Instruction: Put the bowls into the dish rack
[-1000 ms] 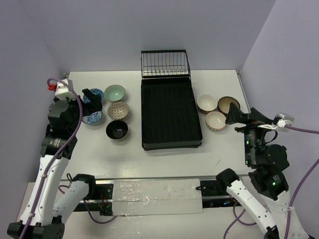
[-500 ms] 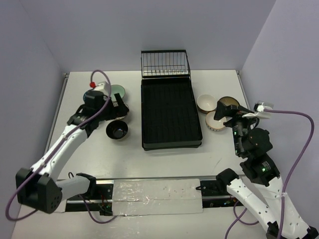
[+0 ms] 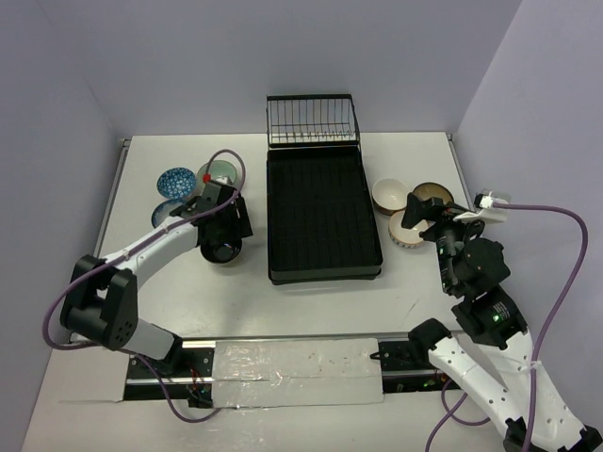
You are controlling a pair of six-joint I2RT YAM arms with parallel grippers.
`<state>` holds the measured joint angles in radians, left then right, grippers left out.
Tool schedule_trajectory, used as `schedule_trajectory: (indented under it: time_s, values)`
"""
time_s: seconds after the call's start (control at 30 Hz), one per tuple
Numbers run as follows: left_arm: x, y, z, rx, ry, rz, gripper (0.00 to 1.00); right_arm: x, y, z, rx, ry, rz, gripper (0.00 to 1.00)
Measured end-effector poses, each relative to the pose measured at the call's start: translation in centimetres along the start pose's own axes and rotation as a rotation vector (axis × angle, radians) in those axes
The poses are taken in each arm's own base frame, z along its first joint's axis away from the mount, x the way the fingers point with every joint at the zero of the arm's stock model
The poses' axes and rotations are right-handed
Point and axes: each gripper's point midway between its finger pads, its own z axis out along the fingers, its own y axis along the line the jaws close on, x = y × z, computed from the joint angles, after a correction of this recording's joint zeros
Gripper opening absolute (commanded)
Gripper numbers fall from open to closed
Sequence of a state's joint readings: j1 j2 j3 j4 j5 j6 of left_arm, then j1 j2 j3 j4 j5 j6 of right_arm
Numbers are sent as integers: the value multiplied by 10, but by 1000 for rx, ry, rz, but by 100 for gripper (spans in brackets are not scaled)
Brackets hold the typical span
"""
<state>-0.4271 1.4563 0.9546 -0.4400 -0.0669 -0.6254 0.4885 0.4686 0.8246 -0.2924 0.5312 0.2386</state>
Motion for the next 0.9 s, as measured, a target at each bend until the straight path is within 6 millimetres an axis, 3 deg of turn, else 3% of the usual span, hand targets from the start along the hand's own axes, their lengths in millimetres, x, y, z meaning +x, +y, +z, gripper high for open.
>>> schedule_trajectory:
  time_s: [0.23,0.33,0.57,0.9]
  values:
    - [12,-1,16,-42,37,8,51,-2,-2,-2,4,-9,9,100]
    - [13,2,20,-61,39,6,50,-2,-2,-2,5,-9,9,100]
    - [12,2,25,-88,33,13,34,-2,-2,-1,5,-9,12,100]
    - [12,6,26,-127,33,23,26,-1,-3,-1,14,-10,15,100]
